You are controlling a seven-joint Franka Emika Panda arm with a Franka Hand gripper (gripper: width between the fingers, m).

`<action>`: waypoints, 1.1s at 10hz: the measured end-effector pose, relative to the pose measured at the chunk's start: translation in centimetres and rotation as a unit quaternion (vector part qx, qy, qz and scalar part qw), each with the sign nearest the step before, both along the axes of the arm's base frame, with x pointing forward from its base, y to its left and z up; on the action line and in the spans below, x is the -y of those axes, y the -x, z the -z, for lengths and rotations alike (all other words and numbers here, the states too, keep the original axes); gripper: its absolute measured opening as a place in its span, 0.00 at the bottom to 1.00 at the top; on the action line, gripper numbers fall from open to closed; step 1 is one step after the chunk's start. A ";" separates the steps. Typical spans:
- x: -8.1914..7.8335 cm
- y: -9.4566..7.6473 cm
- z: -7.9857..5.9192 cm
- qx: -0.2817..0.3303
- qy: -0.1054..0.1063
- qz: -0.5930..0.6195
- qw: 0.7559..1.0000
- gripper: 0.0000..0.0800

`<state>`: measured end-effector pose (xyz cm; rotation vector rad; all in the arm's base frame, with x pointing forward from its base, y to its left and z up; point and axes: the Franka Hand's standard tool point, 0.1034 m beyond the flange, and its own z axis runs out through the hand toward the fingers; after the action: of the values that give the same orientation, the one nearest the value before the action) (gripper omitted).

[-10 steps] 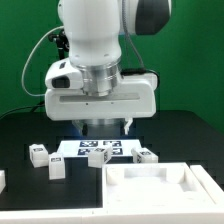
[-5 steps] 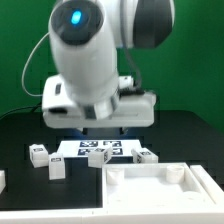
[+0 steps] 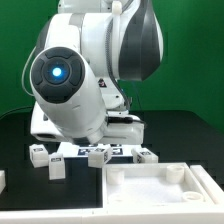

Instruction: Assemble one leg

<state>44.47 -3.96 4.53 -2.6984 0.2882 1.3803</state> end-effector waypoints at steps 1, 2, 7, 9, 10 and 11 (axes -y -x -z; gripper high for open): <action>0.0 0.6 0.7 -0.009 0.004 0.003 1.000 0.81; -0.3 1.5 1.5 -0.022 0.007 0.005 1.000 0.81; -0.5 2.8 3.3 -0.039 0.011 0.004 0.999 0.81; -0.5 2.8 3.3 -0.039 0.010 0.004 0.999 0.48; -0.5 2.8 3.3 -0.039 0.010 0.004 0.999 0.48; -0.5 2.8 3.3 -0.039 0.010 0.004 0.999 0.36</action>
Offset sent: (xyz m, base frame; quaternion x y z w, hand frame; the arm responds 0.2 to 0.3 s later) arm -0.0251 0.0149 -0.0259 0.0151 -0.0605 0.0447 0.9971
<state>41.70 -3.46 1.18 -2.6612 0.3197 1.4904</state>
